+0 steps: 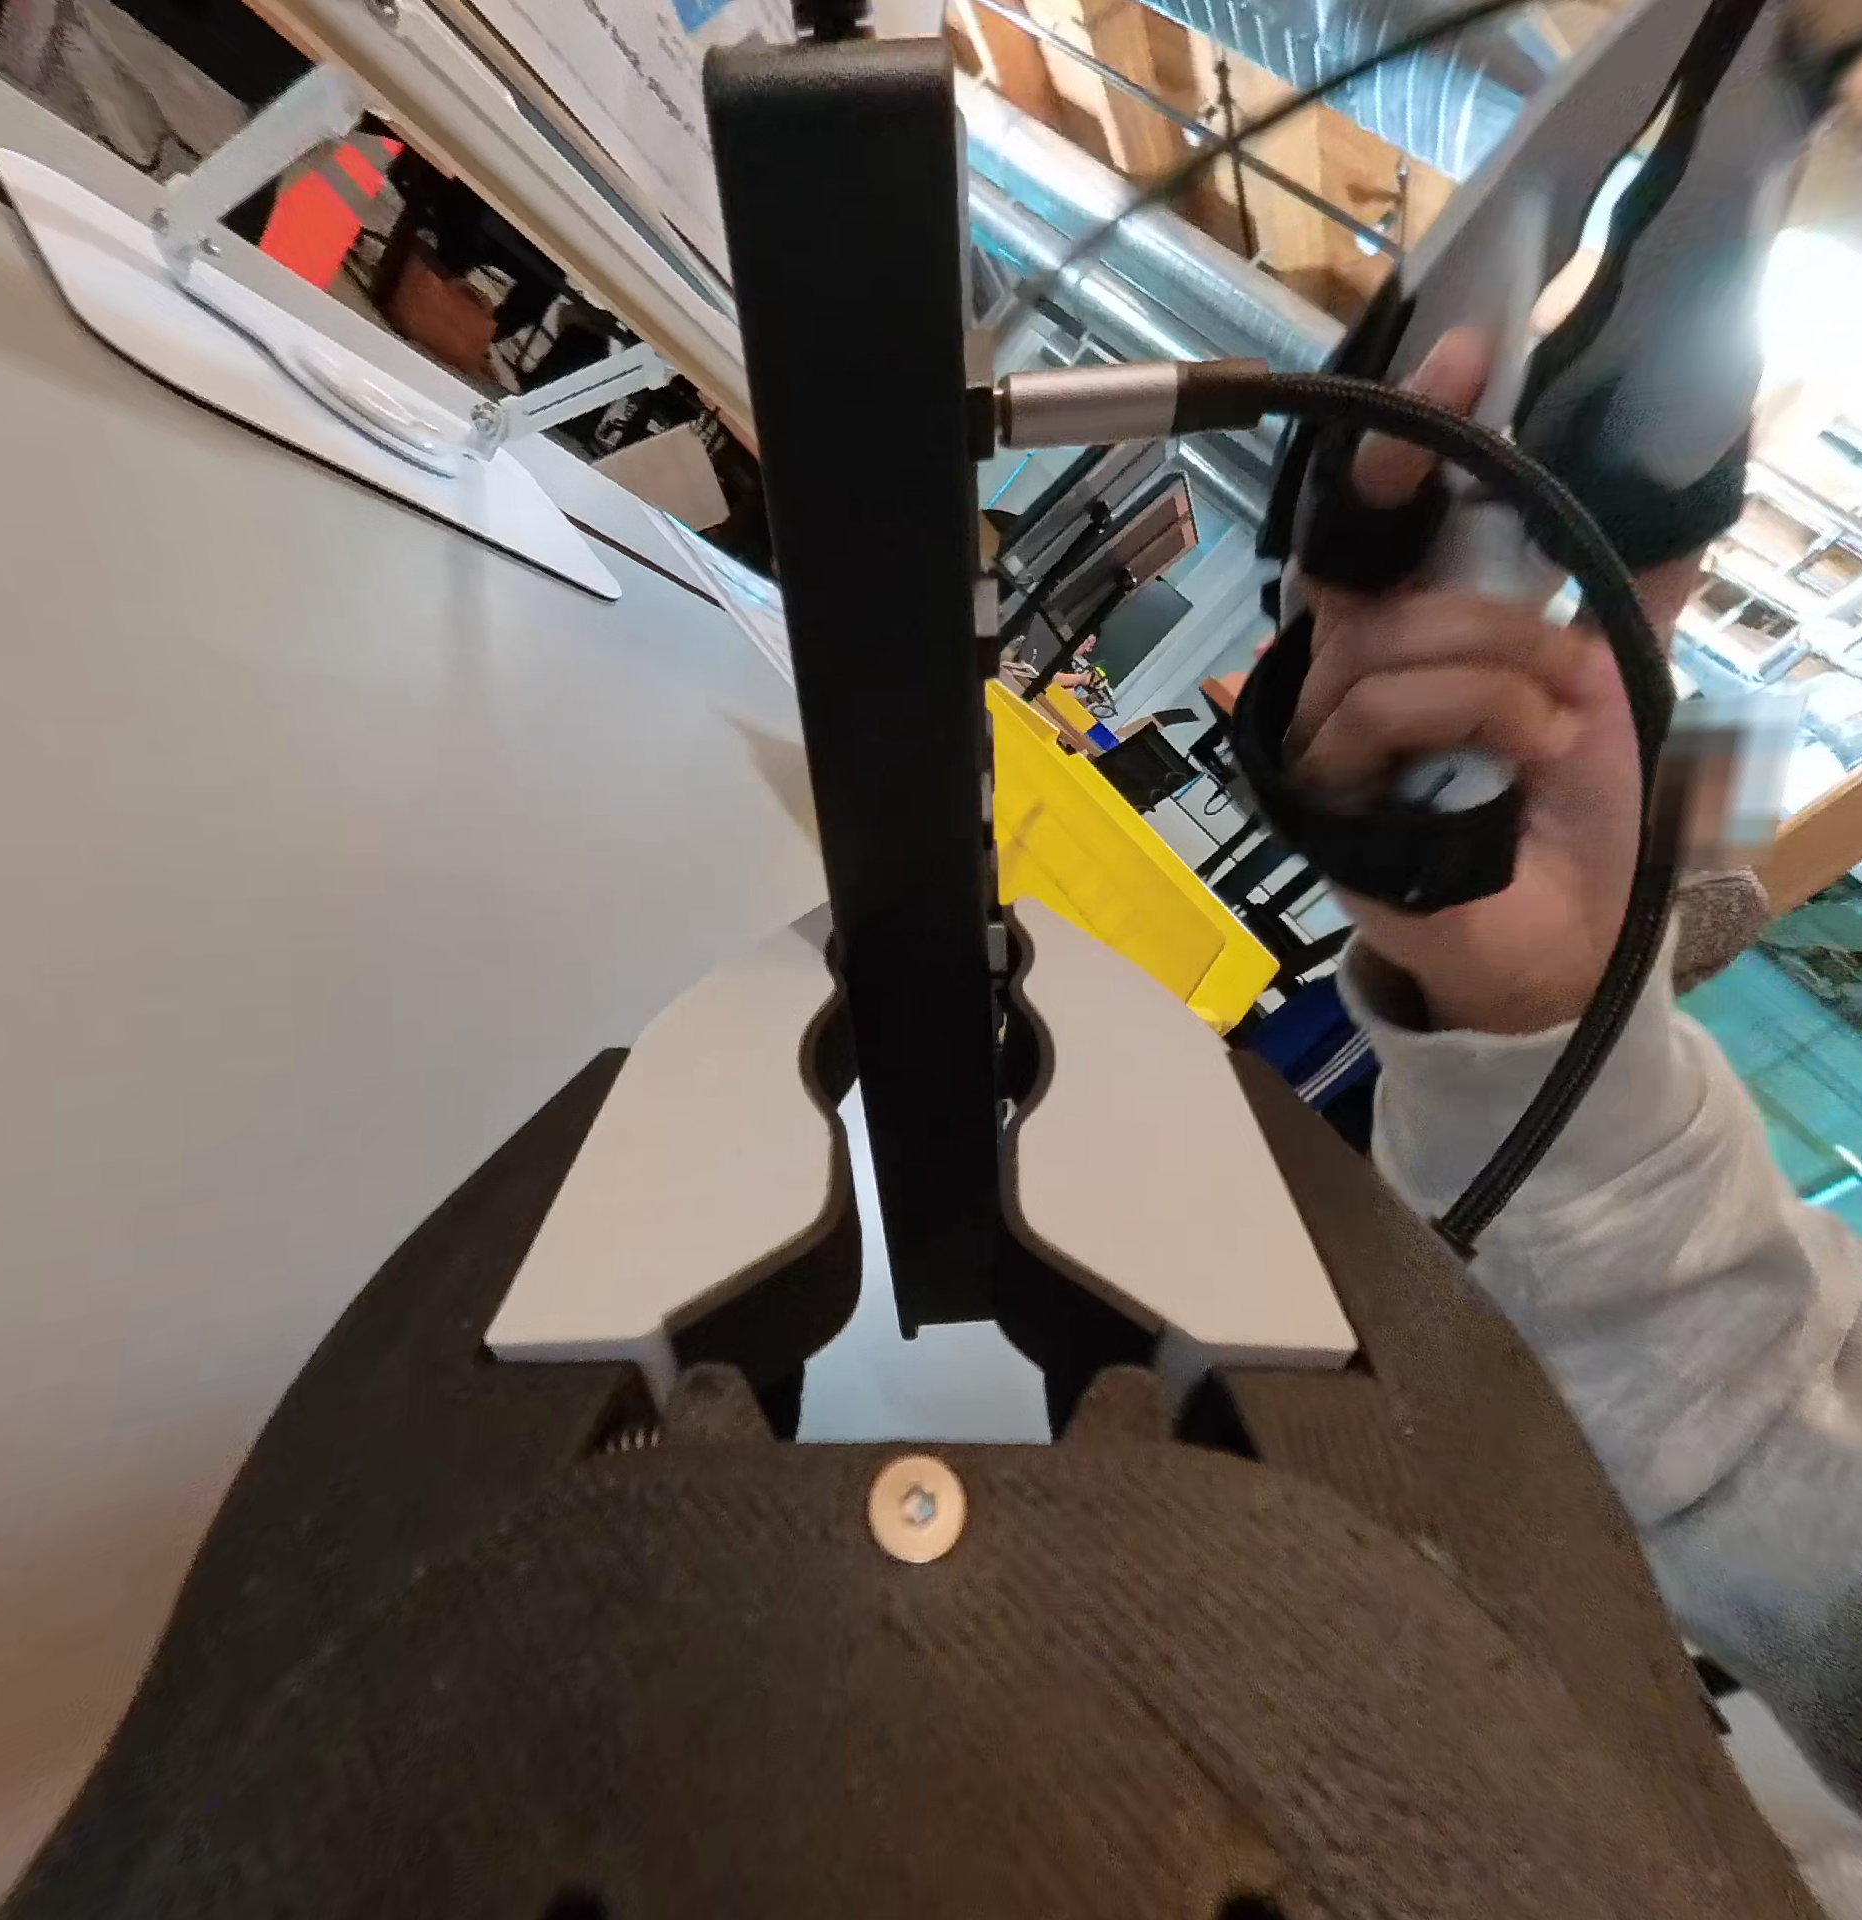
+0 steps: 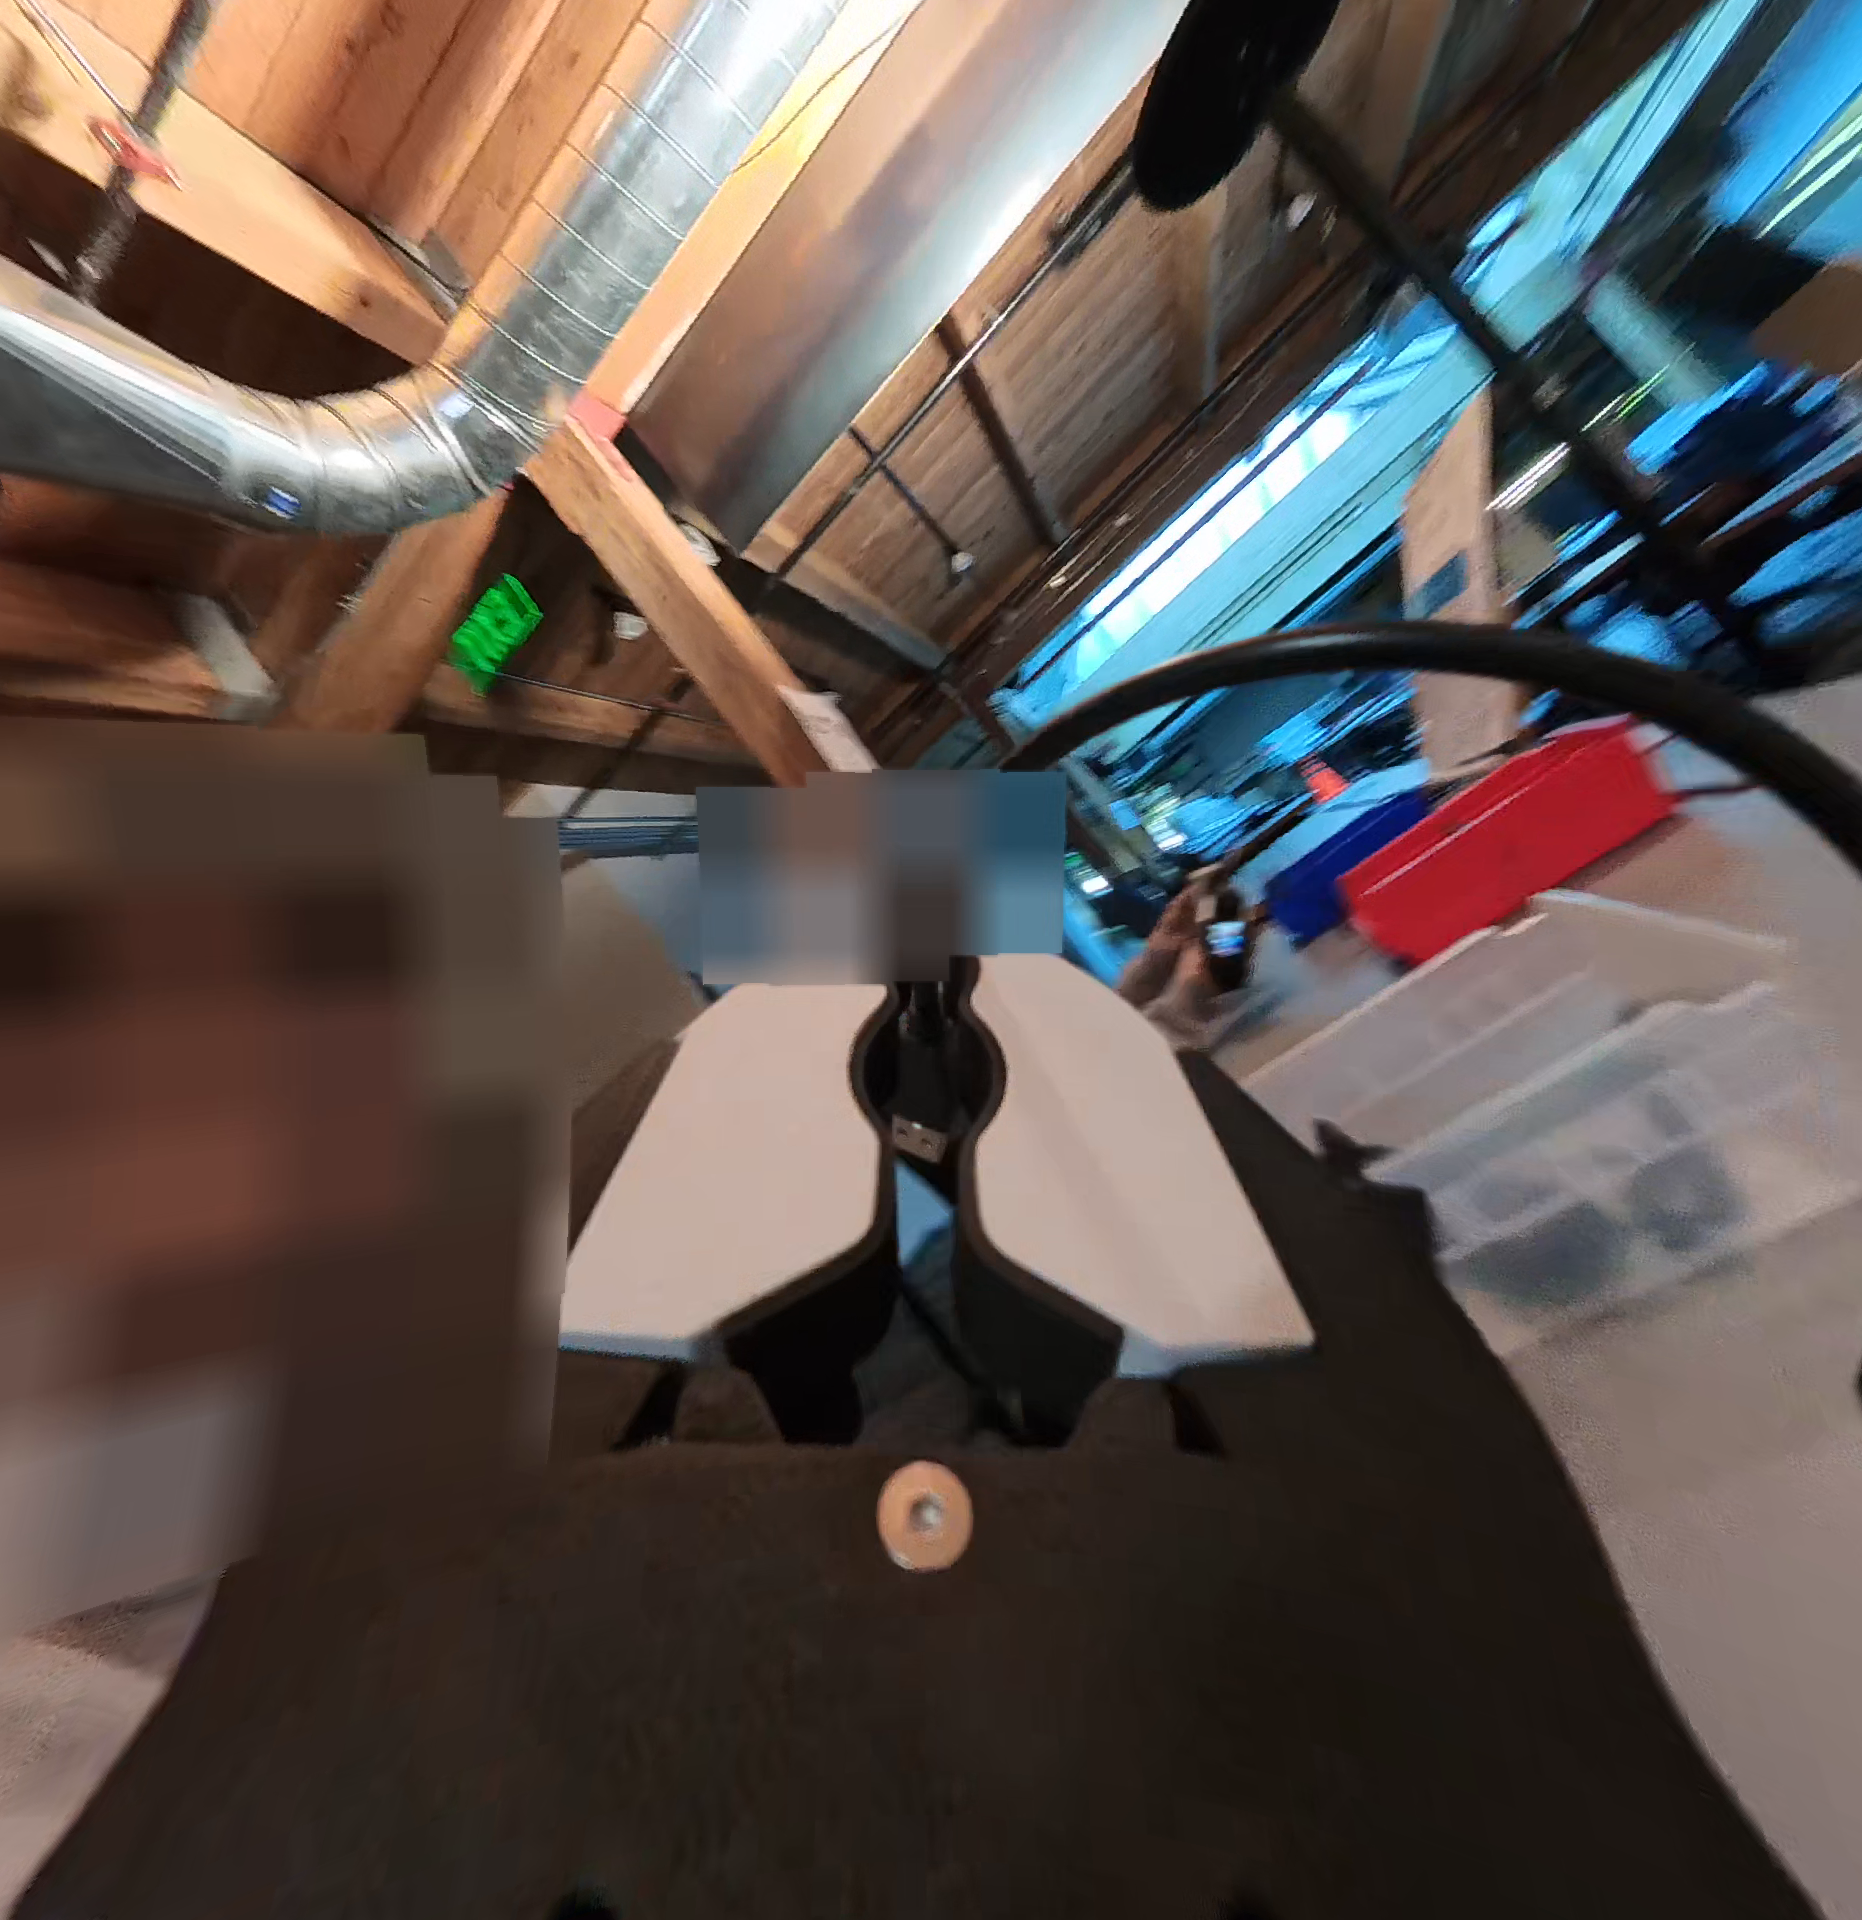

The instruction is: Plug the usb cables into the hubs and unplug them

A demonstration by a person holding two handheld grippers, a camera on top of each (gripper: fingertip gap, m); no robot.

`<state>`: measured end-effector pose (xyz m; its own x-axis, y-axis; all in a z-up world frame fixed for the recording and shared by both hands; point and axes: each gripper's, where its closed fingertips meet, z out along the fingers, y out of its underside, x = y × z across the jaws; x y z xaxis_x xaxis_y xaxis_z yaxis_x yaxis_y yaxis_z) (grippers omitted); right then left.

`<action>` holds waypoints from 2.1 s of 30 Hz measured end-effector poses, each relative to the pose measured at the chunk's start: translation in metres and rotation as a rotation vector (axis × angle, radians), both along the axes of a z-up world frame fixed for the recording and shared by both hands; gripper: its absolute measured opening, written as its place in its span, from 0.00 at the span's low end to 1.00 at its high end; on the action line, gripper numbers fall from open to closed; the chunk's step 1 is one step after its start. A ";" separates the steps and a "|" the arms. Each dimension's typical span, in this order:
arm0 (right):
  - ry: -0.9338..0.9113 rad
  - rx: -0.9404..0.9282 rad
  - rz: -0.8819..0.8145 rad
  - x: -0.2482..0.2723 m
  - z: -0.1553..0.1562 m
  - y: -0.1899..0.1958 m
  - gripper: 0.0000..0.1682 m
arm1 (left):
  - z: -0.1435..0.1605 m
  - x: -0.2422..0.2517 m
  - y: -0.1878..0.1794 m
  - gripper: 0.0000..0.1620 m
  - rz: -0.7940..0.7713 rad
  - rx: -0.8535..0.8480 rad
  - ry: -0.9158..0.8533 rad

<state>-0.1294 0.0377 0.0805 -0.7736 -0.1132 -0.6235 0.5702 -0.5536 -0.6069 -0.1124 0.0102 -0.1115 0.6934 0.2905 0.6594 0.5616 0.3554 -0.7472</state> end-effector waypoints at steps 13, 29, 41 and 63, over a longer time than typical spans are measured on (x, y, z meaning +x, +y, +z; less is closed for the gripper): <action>0.410 0.466 -0.550 0.036 -0.076 0.047 0.03 | -0.003 -0.002 0.016 0.15 -0.070 0.065 -0.089; -0.120 0.192 -0.405 0.011 -0.124 0.037 0.03 | 0.004 0.002 0.015 0.15 -0.033 0.013 0.049; -0.305 0.014 -0.313 0.015 -0.130 0.025 0.03 | 0.010 0.013 0.022 0.15 -0.078 -0.008 0.128; -0.423 0.250 -0.255 0.012 -0.174 0.004 0.03 | -0.009 0.002 0.020 0.15 -0.141 0.110 -0.210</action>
